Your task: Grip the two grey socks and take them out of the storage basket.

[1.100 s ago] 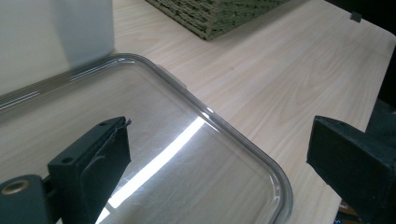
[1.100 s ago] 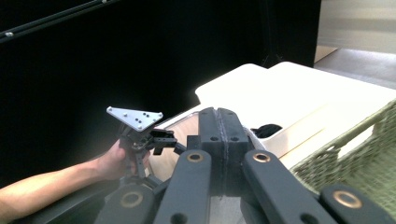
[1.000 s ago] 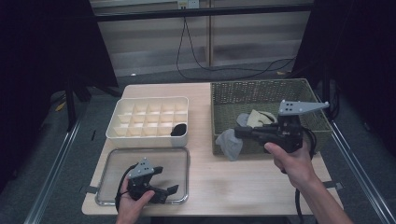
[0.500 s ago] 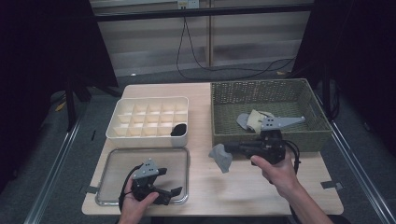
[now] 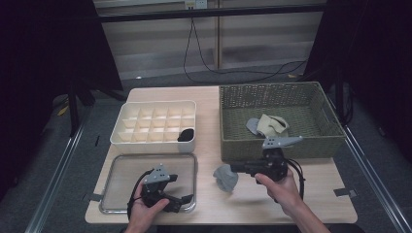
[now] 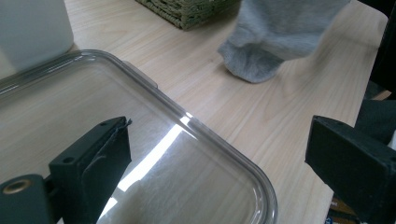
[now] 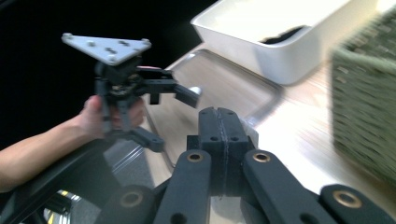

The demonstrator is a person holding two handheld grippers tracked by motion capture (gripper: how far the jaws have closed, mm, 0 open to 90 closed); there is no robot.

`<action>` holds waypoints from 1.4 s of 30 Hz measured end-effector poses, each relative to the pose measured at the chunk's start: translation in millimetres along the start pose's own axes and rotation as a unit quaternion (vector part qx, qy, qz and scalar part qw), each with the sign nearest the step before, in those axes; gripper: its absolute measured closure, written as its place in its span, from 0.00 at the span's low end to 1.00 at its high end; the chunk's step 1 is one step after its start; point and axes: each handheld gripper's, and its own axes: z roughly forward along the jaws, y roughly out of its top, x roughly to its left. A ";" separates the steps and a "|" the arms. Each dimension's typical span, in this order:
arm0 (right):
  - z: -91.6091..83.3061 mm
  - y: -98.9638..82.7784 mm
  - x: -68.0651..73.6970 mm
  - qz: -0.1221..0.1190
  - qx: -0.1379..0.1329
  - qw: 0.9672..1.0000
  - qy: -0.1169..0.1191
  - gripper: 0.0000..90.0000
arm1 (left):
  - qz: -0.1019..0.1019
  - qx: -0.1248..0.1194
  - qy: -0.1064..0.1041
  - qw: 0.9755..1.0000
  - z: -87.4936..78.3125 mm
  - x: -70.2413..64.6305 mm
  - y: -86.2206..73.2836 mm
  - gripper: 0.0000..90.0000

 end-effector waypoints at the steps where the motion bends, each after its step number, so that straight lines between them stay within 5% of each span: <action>1: -1.6 -1.9 -4.3 0.004 -0.001 1.000 -0.003 1.00 | -0.002 -0.003 -0.002 1.000 2.5 -0.5 1.0 0.07; 15: -12.1 -22.2 -37.8 0.046 -0.004 0.998 -0.044 1.00 | 0.013 0.024 -0.043 0.999 31.5 -8.9 17.3 0.13; 20: -13.0 -28.4 -44.6 0.050 0.009 0.997 -0.054 1.00 | 0.025 0.019 -0.041 0.999 37.0 -11.2 23.1 0.25; 26: -19.4 -33.3 -50.2 0.053 0.009 0.996 -0.064 1.00 | 0.036 0.020 -0.060 0.997 50.0 -15.4 30.5 0.53; 30: -24.0 -35.9 -53.2 0.056 0.007 0.996 -0.073 1.00 | 0.042 0.000 -0.075 0.996 58.0 -18.1 41.2 0.66; 36: -30.7 -39.1 -56.1 0.057 0.005 0.995 -0.083 1.00 | 0.051 -0.005 -0.084 0.995 70.6 -22.6 50.5 0.78; 42: -36.3 -48.4 -59.0 0.065 0.019 0.993 -0.097 1.00 | 0.053 0.008 -0.087 0.995 88.9 -26.3 58.6 0.79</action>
